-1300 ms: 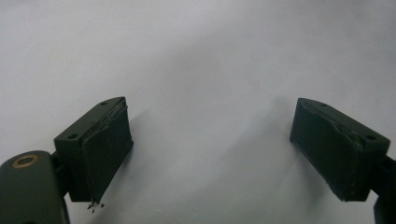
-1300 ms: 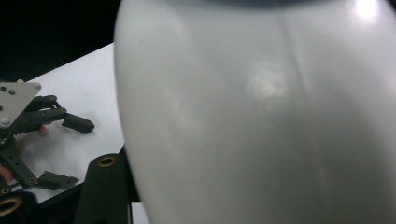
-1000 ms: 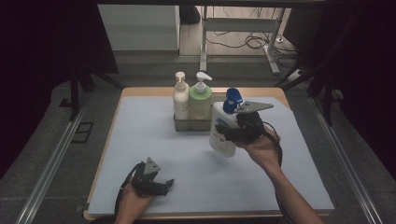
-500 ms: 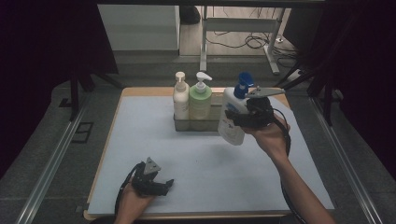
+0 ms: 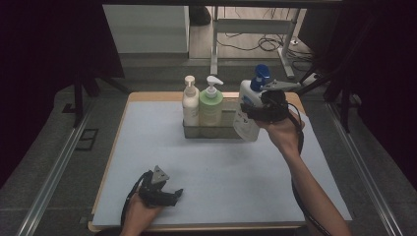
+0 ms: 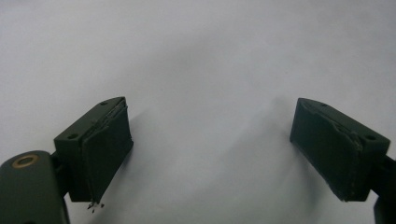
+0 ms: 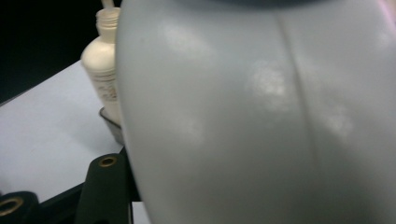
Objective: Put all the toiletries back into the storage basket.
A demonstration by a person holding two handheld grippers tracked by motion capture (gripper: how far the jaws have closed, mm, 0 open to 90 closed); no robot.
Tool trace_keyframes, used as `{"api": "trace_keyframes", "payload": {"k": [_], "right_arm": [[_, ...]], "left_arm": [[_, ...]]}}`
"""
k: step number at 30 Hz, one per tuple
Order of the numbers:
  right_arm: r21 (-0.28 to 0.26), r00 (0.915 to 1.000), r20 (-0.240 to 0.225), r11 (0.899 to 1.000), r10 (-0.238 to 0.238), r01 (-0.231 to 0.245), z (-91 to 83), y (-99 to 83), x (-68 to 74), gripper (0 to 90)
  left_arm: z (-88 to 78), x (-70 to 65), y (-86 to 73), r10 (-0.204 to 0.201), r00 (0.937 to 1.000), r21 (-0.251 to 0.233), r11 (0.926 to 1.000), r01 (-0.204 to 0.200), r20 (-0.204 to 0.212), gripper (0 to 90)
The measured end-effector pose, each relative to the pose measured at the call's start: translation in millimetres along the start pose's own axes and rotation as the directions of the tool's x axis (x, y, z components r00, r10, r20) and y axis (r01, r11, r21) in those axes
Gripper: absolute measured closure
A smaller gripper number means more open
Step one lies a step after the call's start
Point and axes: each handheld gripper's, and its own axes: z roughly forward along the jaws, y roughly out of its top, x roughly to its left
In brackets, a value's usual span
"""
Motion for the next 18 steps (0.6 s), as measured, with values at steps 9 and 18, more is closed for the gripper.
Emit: {"api": "trace_keyframes", "payload": {"k": [9, 18], "right_arm": [[-0.005, 0.9993, 0.034, 1.0, 0.015, -0.014, 17.1, 8.2, -6.3, 40.6], [-0.012, 0.9971, 0.064, 0.999, 0.041, -0.04, 30.9, 16.7, -13.5, 40.5]], "left_arm": [[0.0, 0.0, 0.0, -0.001, 1.0, 0.0, 1.0, 0.001, 0.0, 12.2], [0.1, 0.0, 0.0, -0.001, 1.0, 0.0, 1.0, 0.001, 0.0, 12.2]]}}
